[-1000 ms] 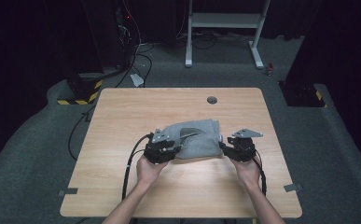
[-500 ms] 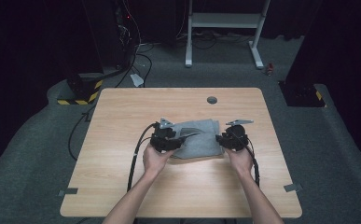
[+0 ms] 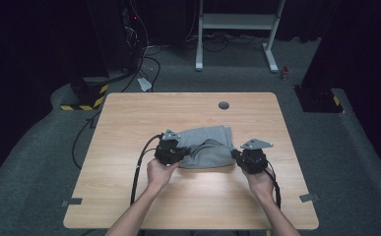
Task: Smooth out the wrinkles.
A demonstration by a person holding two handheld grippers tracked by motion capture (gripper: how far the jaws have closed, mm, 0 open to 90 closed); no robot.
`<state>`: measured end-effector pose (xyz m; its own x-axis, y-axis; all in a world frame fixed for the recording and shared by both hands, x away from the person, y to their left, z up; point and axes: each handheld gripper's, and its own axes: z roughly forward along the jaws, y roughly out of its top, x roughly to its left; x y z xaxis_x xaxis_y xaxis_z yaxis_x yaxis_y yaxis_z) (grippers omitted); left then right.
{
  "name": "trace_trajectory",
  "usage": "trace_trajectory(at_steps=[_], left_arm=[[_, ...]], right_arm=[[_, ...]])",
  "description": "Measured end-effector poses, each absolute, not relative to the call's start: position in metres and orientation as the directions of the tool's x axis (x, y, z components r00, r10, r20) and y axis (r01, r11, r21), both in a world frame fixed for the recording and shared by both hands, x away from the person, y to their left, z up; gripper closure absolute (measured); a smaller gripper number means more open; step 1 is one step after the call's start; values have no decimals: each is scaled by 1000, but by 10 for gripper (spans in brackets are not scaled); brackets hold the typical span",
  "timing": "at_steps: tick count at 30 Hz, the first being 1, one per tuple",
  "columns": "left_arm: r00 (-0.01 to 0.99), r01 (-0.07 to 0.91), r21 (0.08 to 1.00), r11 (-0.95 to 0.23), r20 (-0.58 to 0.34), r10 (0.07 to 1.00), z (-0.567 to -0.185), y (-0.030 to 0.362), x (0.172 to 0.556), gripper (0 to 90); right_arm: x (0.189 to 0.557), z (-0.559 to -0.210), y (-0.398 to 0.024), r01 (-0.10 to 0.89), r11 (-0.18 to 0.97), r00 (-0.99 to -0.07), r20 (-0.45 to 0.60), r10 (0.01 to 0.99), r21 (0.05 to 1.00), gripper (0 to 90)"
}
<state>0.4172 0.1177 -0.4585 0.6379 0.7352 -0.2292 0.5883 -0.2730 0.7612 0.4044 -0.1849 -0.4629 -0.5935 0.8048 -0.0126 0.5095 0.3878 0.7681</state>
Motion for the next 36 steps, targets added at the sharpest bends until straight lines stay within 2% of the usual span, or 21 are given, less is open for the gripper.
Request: trace_trajectory(at_steps=[8, 12, 17, 24, 27, 33, 34, 36], left_arm=[[673, 586, 744, -321, -226, 704, -467, 127, 396, 862], [696, 567, 730, -381, -178, 696, -476, 128, 384, 853], [716, 548, 715, -435, -132, 686, -487, 125, 371, 820], [727, 543, 696, -471, -108, 679, -497, 123, 365, 806], [730, 539, 685, -491, -89, 677, -500, 121, 364, 813], [721, 548, 678, -489, -88, 687, -509, 121, 364, 815], [722, 543, 683, -488, -84, 686, -511, 120, 364, 815], [723, 537, 685, -492, -74, 687, -511, 119, 364, 814]], right_arm=[[366, -485, -194, 500, 429, -625, -29, 780, 753, 833], [353, -495, -200, 501, 432, -626, -31, 779, 750, 811], [342, -500, -210, 519, 405, -627, 13, 779, 753, 726], [346, -482, -210, 501, 304, -587, 60, 807, 810, 596], [357, -483, -201, 516, 316, -562, 36, 827, 796, 592], [386, -496, -197, 586, 259, -466, 58, 883, 768, 568], [391, -499, -197, 607, 255, -458, 69, 886, 753, 580], [396, -501, -196, 627, 264, -469, 85, 879, 733, 715]])
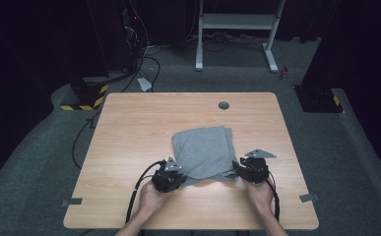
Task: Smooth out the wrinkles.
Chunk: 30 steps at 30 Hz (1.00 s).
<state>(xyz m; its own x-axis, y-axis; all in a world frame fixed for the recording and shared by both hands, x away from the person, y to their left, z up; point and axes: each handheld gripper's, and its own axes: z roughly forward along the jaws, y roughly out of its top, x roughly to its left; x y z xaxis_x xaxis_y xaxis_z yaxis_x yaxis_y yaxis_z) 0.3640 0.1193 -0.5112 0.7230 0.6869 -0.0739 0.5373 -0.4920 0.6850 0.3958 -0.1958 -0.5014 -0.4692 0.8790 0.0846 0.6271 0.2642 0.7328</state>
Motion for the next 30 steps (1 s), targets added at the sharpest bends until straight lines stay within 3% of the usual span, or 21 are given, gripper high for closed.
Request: trace_trajectory(at_steps=[3, 9, 11, 15, 20, 24, 30], left_arm=[[720, 535, 688, -491, -67, 691, -512, 118, 362, 808], [709, 539, 695, -476, -70, 701, -513, 118, 358, 800], [710, 545, 692, -472, -82, 700, -512, 118, 358, 776], [706, 545, 719, -432, -116, 698, -505, 123, 356, 648], [684, 543, 745, -387, -125, 719, -487, 136, 357, 538], [666, 536, 770, -346, -133, 734, -477, 140, 362, 490], [635, 546, 760, -353, -99, 766, -483, 124, 386, 487]], right_arm=[[393, -497, -193, 608, 298, -503, 67, 862, 736, 864], [364, -465, -190, 486, 332, -562, -1, 827, 808, 874], [358, -466, -190, 493, 346, -569, -6, 822, 798, 870], [357, -498, -192, 593, 422, -589, 12, 808, 686, 798], [353, -492, -205, 585, 338, -551, 56, 832, 737, 637], [361, -479, -205, 559, 299, -536, 62, 842, 773, 622], [383, -486, -188, 576, 329, -519, 24, 854, 749, 631]])
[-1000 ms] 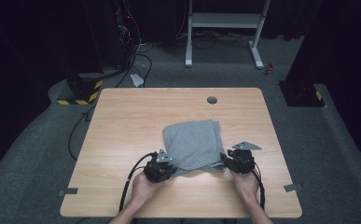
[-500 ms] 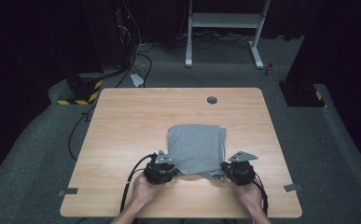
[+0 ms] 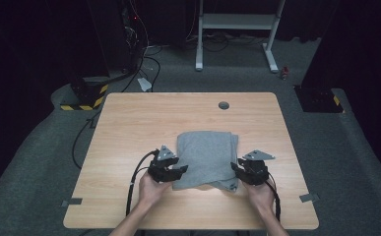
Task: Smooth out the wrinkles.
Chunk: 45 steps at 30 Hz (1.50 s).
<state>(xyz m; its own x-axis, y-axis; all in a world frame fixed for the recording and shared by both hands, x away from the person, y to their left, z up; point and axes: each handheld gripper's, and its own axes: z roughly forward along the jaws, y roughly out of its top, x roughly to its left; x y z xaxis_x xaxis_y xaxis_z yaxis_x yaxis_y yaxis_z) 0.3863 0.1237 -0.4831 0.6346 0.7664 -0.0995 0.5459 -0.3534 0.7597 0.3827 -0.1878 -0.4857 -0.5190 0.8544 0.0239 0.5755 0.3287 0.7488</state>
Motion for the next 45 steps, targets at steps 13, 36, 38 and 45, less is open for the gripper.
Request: trace_trajectory(at_steps=[13, 36, 38, 45], left_arm=[[613, 612, 704, -361, -134, 779, -516, 120, 395, 700], [457, 702, 690, -175, -249, 854, -500, 152, 427, 451], [472, 702, 682, -204, -232, 851, -502, 146, 433, 455], [495, 708, 665, -239, -225, 840, -502, 134, 446, 813]], right_arm=[[392, -510, -183, 628, 393, -552, 28, 833, 672, 789], [415, -478, -185, 608, 302, -523, 85, 848, 734, 606], [423, -478, -181, 617, 301, -516, 86, 852, 727, 611], [437, -490, -174, 641, 337, -521, 68, 851, 690, 806]])
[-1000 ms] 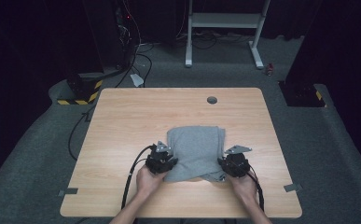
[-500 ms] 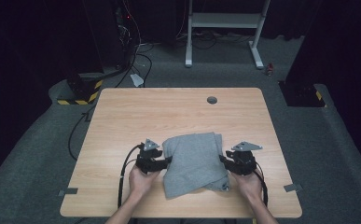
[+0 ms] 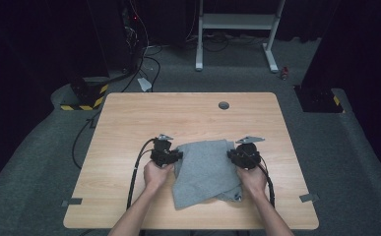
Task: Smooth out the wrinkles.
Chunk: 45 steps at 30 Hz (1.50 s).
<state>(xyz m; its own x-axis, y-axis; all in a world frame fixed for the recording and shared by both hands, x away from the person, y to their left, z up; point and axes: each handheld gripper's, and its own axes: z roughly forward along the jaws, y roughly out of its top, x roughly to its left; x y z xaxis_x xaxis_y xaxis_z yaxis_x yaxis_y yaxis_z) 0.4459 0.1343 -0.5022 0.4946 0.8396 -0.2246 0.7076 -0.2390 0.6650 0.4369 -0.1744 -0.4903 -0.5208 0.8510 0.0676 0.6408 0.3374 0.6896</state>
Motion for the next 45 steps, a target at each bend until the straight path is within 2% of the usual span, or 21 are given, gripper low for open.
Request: trace_trajectory(at_steps=[1, 3, 6, 9, 10, 11, 13, 16, 19, 24, 27, 33, 37, 40, 42, 43, 45], left_arm=[[505, 700, 667, -256, -209, 837, -498, 133, 448, 865], [519, 666, 686, -293, -142, 843, -484, 133, 450, 883], [512, 644, 707, -293, -113, 851, -466, 140, 454, 891], [519, 632, 714, -301, -103, 848, -464, 137, 457, 883], [523, 648, 700, -300, -123, 843, -469, 135, 459, 852], [520, 654, 696, -297, -128, 845, -473, 134, 460, 738], [503, 670, 697, -257, -171, 847, -483, 135, 458, 590], [495, 700, 680, -220, -238, 836, -492, 140, 455, 505], [494, 716, 663, -216, -263, 829, -497, 139, 452, 526], [493, 727, 655, -206, -290, 820, -499, 134, 456, 755], [482, 735, 652, -188, -307, 821, -501, 135, 458, 800], [482, 722, 668, -178, -301, 823, -499, 137, 459, 858], [448, 739, 656, -156, -305, 841, -499, 144, 463, 875], [436, 725, 664, -183, -237, 868, -496, 149, 461, 878], [419, 734, 653, -186, -219, 881, -497, 154, 462, 872], [418, 725, 664, -184, -213, 883, -498, 156, 462, 857], [421, 705, 686, -183, -196, 886, -495, 154, 460, 688]], right_arm=[[437, -491, -174, 640, 348, -526, 60, 849, 685, 832], [437, -491, -176, 634, 369, -534, 40, 845, 680, 852], [437, -490, -184, 627, 390, -537, 11, 844, 675, 859], [436, -491, -185, 621, 411, -548, -4, 836, 667, 855], [436, -492, -184, 620, 415, -553, -5, 833, 666, 847], [436, -492, -183, 616, 418, -558, -4, 830, 667, 815], [436, -489, -184, 612, 396, -550, 8, 835, 684, 743], [442, -484, -188, 620, 359, -525, 29, 850, 697, 694], [451, -478, -188, 631, 321, -499, 53, 865, 706, 674], [470, -480, -178, 668, 303, -479, 81, 874, 679, 695], [480, -481, -177, 686, 273, -455, 104, 884, 674, 704], [486, -481, -171, 679, 295, -466, 84, 881, 673, 866], [476, -472, -167, 617, 361, -483, -26, 875, 699, 885], [473, -467, -179, 607, 369, -444, -85, 892, 704, 900], [475, -470, -193, 638, 347, -423, -64, 904, 688, 898], [475, -472, -196, 644, 343, -423, -55, 904, 684, 897], [469, -473, -200, 631, 313, -431, -14, 902, 710, 851]])
